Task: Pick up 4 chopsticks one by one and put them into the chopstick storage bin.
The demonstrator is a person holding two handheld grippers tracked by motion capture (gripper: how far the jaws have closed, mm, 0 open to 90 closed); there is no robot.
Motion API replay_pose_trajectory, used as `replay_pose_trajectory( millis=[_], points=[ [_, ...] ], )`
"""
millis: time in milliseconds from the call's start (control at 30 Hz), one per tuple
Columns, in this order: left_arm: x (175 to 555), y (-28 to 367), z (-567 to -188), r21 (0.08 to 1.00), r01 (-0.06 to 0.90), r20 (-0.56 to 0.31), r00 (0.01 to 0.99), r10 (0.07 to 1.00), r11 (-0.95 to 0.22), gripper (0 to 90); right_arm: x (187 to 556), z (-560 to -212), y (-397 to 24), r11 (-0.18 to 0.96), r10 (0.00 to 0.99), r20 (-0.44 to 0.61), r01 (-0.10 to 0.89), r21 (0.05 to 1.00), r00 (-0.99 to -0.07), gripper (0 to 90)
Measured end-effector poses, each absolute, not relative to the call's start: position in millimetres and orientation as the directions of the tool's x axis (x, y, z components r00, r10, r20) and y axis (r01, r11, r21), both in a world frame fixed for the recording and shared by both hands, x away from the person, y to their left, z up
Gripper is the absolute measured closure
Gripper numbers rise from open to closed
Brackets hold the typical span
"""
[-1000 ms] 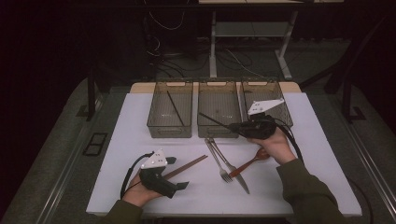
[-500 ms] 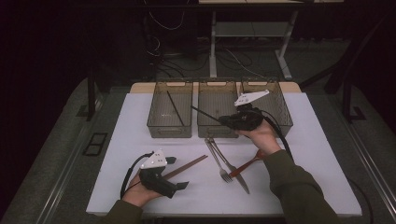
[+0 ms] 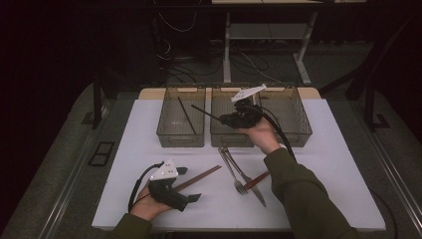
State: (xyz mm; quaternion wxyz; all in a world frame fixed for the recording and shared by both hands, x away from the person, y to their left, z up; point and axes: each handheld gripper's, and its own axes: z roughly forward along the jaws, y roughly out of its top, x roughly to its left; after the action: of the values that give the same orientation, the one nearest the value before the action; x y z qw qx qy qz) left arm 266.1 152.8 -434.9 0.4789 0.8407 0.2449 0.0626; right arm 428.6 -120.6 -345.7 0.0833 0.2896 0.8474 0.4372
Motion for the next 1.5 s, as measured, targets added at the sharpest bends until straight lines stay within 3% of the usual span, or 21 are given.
replay_pose_trajectory(
  millis=[967,1500],
  points=[
    [266.4,149.6,-435.5,0.835,0.336,-0.111,0.878,0.465,-0.436,0.3,487.0,-342.3,-32.1,0.494,0.612,0.109,0.486,0.721,-0.783,85.6],
    [266.5,147.8,-435.2,0.839,0.334,-0.11,0.878,0.466,-0.43,0.2,511.9,-366.4,13.2,0.561,0.662,0.056,0.544,0.624,-0.747,84.7]
  ],
)
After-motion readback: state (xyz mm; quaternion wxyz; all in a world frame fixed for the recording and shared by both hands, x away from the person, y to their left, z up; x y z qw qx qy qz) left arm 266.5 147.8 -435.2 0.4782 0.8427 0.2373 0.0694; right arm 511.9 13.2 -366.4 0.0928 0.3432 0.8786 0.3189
